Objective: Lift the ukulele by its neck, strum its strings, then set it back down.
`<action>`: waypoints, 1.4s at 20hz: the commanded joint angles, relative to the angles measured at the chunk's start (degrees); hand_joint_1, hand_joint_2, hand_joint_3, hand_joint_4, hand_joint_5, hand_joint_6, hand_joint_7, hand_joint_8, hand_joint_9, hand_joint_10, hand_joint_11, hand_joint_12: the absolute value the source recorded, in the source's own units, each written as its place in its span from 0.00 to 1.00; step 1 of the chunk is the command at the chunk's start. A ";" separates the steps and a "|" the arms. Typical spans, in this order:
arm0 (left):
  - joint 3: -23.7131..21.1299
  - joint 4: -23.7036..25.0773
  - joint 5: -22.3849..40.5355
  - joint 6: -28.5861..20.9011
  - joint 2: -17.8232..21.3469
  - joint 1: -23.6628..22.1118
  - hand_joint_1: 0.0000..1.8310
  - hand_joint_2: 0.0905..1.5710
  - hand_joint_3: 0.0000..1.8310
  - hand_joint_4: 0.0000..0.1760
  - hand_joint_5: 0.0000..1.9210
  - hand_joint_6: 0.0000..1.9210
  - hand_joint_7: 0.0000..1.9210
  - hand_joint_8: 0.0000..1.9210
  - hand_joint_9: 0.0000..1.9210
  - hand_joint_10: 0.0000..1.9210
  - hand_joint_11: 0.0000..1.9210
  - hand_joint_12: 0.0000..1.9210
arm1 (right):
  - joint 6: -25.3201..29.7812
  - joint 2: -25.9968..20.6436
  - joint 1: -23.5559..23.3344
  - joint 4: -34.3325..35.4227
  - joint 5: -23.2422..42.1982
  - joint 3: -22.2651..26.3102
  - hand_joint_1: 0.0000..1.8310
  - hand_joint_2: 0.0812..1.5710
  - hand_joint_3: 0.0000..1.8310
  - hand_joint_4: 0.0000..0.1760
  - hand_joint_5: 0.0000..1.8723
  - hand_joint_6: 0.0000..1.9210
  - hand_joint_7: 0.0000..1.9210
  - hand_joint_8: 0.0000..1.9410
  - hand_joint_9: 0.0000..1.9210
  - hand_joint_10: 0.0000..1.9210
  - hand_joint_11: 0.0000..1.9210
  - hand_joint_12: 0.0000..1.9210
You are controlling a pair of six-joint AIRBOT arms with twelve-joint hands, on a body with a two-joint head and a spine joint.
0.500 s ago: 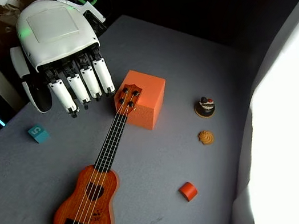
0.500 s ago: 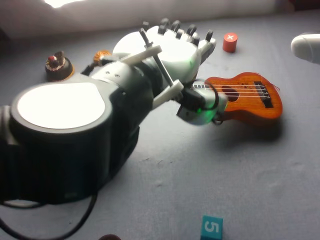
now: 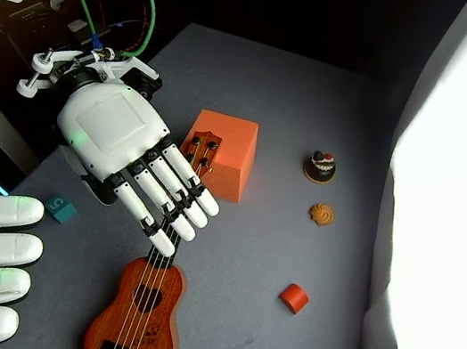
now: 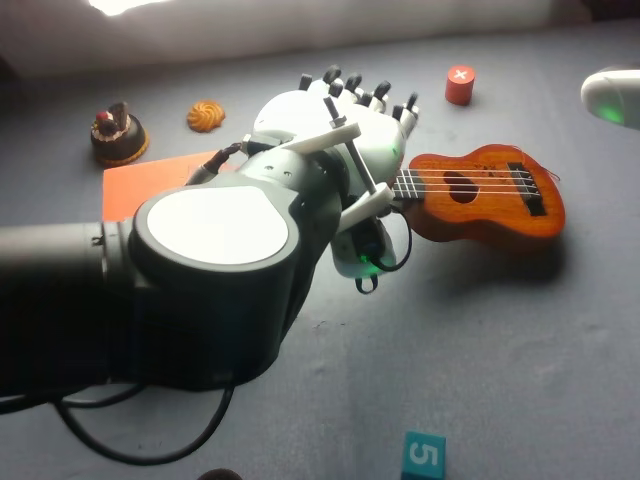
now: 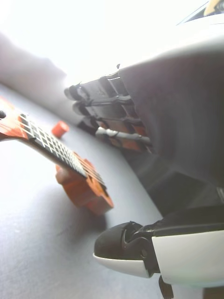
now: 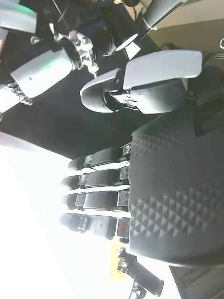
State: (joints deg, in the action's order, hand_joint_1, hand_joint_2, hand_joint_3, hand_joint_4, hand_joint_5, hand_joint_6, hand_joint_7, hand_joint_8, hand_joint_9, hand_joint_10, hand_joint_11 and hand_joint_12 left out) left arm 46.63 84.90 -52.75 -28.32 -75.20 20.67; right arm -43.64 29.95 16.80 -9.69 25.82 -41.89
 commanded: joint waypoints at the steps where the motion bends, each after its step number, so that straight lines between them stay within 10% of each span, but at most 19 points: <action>1: 0.57 4.69 -1.32 0.46 -0.44 0.00 0.03 0.84 0.00 0.32 0.00 0.00 0.00 0.00 0.01 0.00 0.00 0.19 | 0.36 -0.27 -0.67 0.91 6.78 -0.05 0.12 0.82 0.00 0.00 0.10 0.01 0.12 0.00 0.09 0.02 0.00 0.30; 6: 3.69 4.68 -1.25 0.41 -2.00 1.16 0.05 0.83 0.00 0.32 0.00 0.00 0.00 0.00 0.00 0.00 0.00 0.08 | 0.44 -0.25 -0.66 0.91 6.78 -0.05 0.11 0.82 0.00 0.00 0.07 0.00 0.09 0.00 0.07 0.00 0.00 0.16; 11: 6.76 5.39 0.68 0.17 -3.34 2.12 0.43 0.65 0.00 0.25 0.00 0.00 0.00 0.00 0.00 0.00 0.00 0.05 | 0.65 -0.23 -0.66 0.92 6.78 -0.05 0.12 0.81 0.00 0.00 0.08 0.00 0.08 0.00 0.06 0.00 0.00 0.09; 18: 11.24 6.71 3.57 -0.77 -5.35 3.40 0.49 0.64 0.00 0.19 0.00 0.00 0.00 0.00 0.00 0.00 0.00 0.00 | 0.81 -0.21 -0.66 0.93 6.78 -0.05 0.12 0.81 0.00 0.00 0.08 0.00 0.09 0.00 0.08 0.01 0.00 0.17; 20: 12.34 7.19 3.96 -1.38 -5.53 4.24 0.47 0.64 0.00 0.00 0.00 0.00 0.00 0.00 0.00 0.00 0.00 0.00 | 0.83 -0.20 -0.66 0.93 6.78 -0.05 0.14 0.81 0.00 0.00 0.09 0.00 0.09 0.00 0.08 0.01 0.00 0.18; 28: 14.74 8.09 5.02 -2.75 -5.79 6.30 0.45 0.65 0.00 0.00 0.00 0.00 0.00 0.00 0.00 0.00 0.00 0.00 | 0.85 -0.14 -0.66 1.07 6.78 -0.05 0.14 0.81 0.00 0.00 0.08 0.00 0.10 0.00 0.08 0.00 0.00 0.19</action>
State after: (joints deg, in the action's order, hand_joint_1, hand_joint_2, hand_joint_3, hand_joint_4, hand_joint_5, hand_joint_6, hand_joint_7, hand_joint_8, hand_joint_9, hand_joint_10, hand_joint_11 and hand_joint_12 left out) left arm 61.25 88.33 -46.44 -31.20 -80.86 27.27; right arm -43.27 30.06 16.80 -9.67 25.85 -41.89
